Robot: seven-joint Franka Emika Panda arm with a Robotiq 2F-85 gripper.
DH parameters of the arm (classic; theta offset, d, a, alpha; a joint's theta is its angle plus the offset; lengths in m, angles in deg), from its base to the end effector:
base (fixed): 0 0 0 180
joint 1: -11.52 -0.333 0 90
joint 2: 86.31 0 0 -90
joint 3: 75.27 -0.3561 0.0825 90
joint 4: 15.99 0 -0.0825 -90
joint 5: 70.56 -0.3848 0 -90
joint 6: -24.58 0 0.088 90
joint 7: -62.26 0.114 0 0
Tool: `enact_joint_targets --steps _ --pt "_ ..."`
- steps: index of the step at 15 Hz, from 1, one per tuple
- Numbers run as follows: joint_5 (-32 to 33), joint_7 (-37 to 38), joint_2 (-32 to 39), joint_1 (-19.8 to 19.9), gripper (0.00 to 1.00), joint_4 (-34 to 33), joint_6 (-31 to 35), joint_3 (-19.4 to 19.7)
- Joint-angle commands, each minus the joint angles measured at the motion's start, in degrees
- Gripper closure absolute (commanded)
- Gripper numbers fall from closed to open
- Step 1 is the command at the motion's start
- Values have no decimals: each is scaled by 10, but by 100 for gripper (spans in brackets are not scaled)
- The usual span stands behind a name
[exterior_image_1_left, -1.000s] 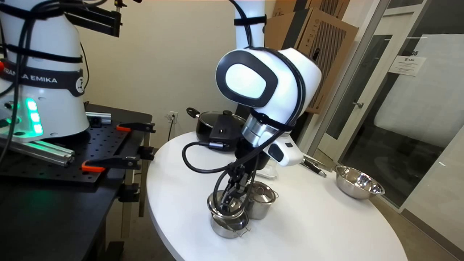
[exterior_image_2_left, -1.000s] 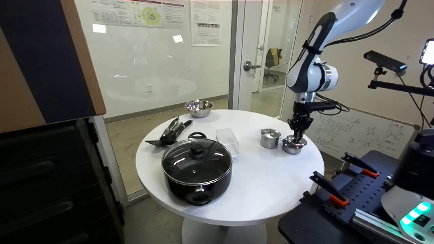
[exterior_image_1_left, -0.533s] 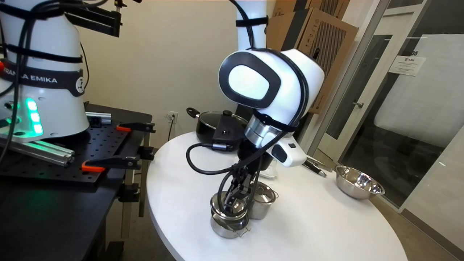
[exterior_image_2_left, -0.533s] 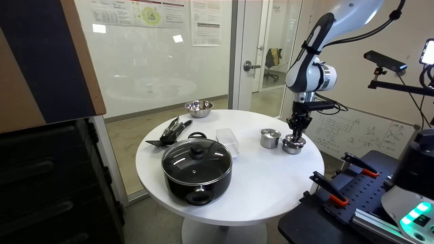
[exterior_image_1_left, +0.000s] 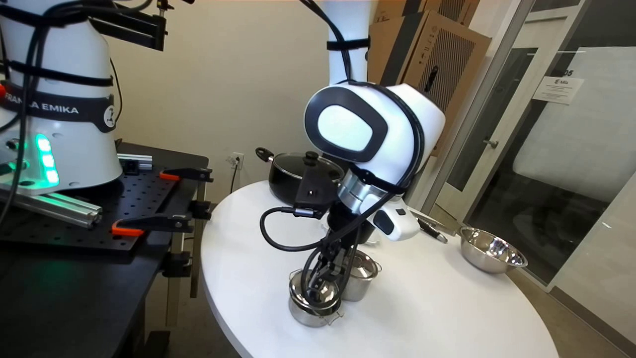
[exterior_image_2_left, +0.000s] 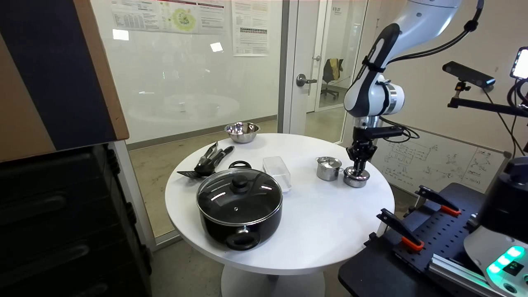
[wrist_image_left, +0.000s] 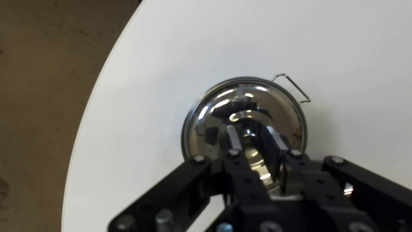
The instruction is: Take the lid and cover the smaller pot
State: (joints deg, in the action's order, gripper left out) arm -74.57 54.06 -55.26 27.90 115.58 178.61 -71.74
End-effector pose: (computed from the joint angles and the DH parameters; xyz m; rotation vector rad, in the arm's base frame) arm 0.4858 -0.1802 0.1277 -3.0769 0.4072 0.2255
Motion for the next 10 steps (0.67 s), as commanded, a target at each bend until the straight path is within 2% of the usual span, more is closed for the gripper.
enact_joint_targets --steps 1,6,7,8,10 --pt "-2 16 19 -13 94 -23 -4 9" --pt "-2 23 30 -15 94 -37 -7 11" --pt "-1 25 31 -15 52 -38 -8 12" --pt "0 27 33 -16 50 -39 -7 14" --pt "1 28 34 -18 37 -39 -6 15"
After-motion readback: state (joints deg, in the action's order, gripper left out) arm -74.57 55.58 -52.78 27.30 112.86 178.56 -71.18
